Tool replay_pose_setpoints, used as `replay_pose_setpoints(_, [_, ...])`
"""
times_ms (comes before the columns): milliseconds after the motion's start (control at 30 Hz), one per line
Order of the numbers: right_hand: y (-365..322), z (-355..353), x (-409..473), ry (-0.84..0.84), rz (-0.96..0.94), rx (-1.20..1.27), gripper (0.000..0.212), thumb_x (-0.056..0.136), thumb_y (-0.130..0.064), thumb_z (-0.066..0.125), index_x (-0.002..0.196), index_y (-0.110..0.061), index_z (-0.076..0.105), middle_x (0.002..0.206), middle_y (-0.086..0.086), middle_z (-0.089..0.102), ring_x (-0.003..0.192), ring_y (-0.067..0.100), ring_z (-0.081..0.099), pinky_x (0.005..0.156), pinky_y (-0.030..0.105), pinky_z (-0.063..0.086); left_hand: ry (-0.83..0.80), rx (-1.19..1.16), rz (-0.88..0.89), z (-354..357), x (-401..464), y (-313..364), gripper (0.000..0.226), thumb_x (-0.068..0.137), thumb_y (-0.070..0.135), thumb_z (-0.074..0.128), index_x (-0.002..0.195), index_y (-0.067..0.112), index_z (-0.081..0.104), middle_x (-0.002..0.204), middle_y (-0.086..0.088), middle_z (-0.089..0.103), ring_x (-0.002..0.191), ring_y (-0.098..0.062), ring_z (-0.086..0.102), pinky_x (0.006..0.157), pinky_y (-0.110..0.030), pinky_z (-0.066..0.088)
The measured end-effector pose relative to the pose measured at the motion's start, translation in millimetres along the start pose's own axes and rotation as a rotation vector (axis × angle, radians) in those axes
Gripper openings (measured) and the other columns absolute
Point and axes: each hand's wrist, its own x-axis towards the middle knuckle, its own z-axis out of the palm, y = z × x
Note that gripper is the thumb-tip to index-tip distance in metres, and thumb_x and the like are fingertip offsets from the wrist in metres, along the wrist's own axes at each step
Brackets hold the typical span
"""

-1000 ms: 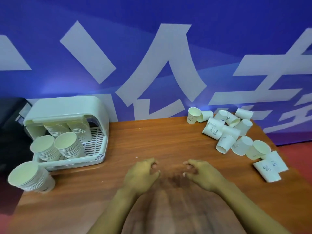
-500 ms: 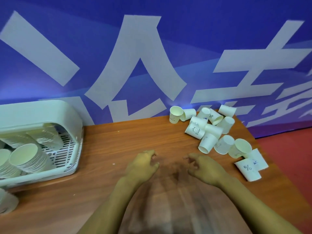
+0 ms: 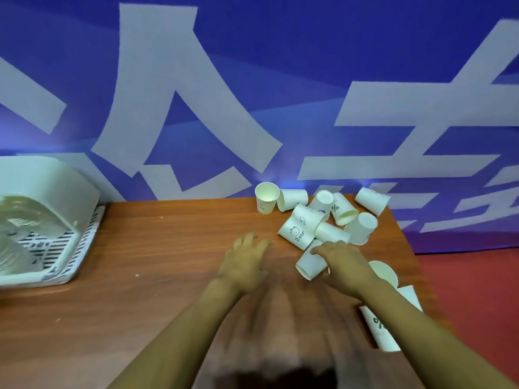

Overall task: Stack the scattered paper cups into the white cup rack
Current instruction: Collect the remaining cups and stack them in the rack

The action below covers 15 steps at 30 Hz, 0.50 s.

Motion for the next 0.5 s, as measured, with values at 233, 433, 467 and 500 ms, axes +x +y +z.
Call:
replay_pose_setpoints(233, [43,7,30,-0.040,-0.082,-0.107,0.056,0.085,-0.030,0.056,0.138,-0.033,0.038,0.140,-0.010,0.041,0.127,0.018,0.037,0.098,0.035,0.029,-0.030,0.211,-0.030,5,69,29,0.070,0.087,0.022,0.057,0.148,0.033,0.023,0.156,-0.007,0.011,0.141,-0.028,0.015,0.111,-0.043,0.025])
replay_pose_setpoints(433, [61,23,51,-0.082,-0.144,-0.095,0.068,0.084,-0.024,0.057,0.145,-0.033,0.029,0.155,-0.010,0.024,0.138,0.017,0.024,0.107,0.038,0.021,-0.041,0.326,-0.007,20,125,40,0.077,0.085,0.015,0.053,0.150,0.034,0.016,0.157,-0.009,0.005,0.141,-0.030,0.014,0.110,-0.043,0.027])
replay_pose_setpoints(467, [61,25,54,-0.091,-0.153,-0.100,0.068,0.085,-0.021,0.055,0.146,-0.032,0.027,0.156,-0.009,0.021,0.139,0.017,0.023,0.108,0.038,0.020,-0.047,0.346,0.000,23,133,41,0.077,0.085,0.014,0.052,0.150,0.035,0.015,0.157,-0.009,0.005,0.141,-0.030,0.014,0.109,-0.043,0.028])
replay_pose_setpoints(500, [62,28,57,-0.091,-0.162,-0.104,0.068,0.085,-0.018,0.054,0.146,-0.031,0.026,0.156,-0.008,0.020,0.139,0.018,0.022,0.109,0.039,0.019,-0.056,0.369,0.005,26,140,43,0.078,0.086,0.014,0.052,0.150,0.035,0.014,0.157,-0.009,0.004,0.141,-0.030,0.014,0.109,-0.043,0.029])
